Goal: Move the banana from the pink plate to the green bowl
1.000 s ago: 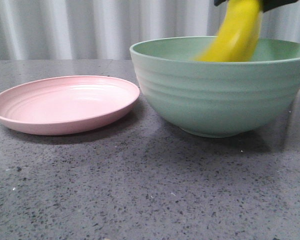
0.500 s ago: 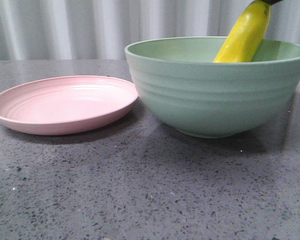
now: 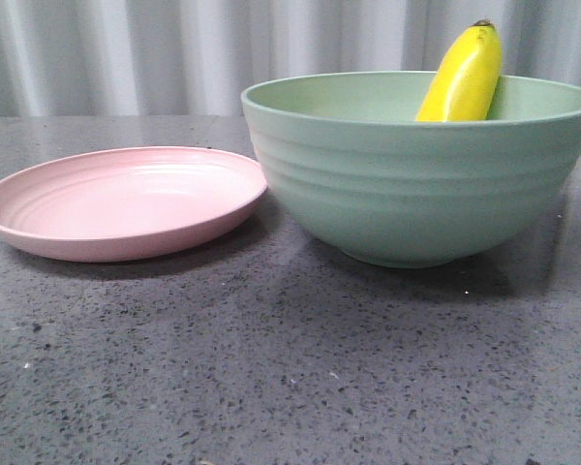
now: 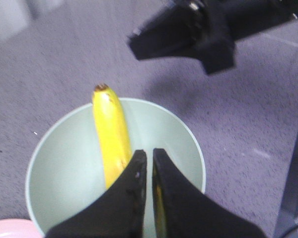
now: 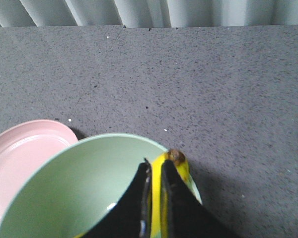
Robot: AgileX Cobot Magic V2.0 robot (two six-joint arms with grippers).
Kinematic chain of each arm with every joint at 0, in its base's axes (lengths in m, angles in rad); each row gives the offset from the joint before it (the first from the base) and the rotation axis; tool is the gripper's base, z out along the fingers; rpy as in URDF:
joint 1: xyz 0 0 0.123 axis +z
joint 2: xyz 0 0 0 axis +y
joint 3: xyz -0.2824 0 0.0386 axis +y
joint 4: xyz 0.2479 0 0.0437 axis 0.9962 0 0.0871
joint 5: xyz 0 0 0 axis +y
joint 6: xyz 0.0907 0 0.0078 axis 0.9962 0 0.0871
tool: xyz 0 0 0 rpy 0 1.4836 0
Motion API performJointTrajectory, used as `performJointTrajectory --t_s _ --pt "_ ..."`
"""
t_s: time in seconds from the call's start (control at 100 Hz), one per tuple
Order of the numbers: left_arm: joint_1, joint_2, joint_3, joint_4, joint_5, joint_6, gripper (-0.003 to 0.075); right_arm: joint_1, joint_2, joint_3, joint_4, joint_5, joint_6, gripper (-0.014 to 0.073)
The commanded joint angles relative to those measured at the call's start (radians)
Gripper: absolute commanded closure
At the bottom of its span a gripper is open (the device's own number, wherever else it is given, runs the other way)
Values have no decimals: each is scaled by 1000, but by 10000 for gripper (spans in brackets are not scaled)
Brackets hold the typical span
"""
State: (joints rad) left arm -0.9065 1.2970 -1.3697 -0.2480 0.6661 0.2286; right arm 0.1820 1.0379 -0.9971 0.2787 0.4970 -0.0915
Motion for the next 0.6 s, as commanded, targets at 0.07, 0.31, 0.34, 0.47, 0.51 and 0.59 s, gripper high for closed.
performJointTrajectory --t_s 0.07,0.31,0.34,0.47,0.51,0.59 --pt "-6 -144 145 -4 -265 2 741 0 -154 122 -23 -148 -10 656" --pt "-6 -342 452 -6 -466 2 741 0 -401 351 -26 -278 -10 656" --pt "-6 -377 489 -6 -496 2 741 0 -438 373 -26 -291 -10 656" --pt "-6 -501 671 -6 -654 2 741 0 -570 457 -26 -307 -10 656" --pt "-6 -543 726 -6 -693 2 741 0 -615 481 -28 -314 -10 656" --pt "-6 -620 812 -6 -735 1 741 0 -695 526 -32 -338 -10 656"
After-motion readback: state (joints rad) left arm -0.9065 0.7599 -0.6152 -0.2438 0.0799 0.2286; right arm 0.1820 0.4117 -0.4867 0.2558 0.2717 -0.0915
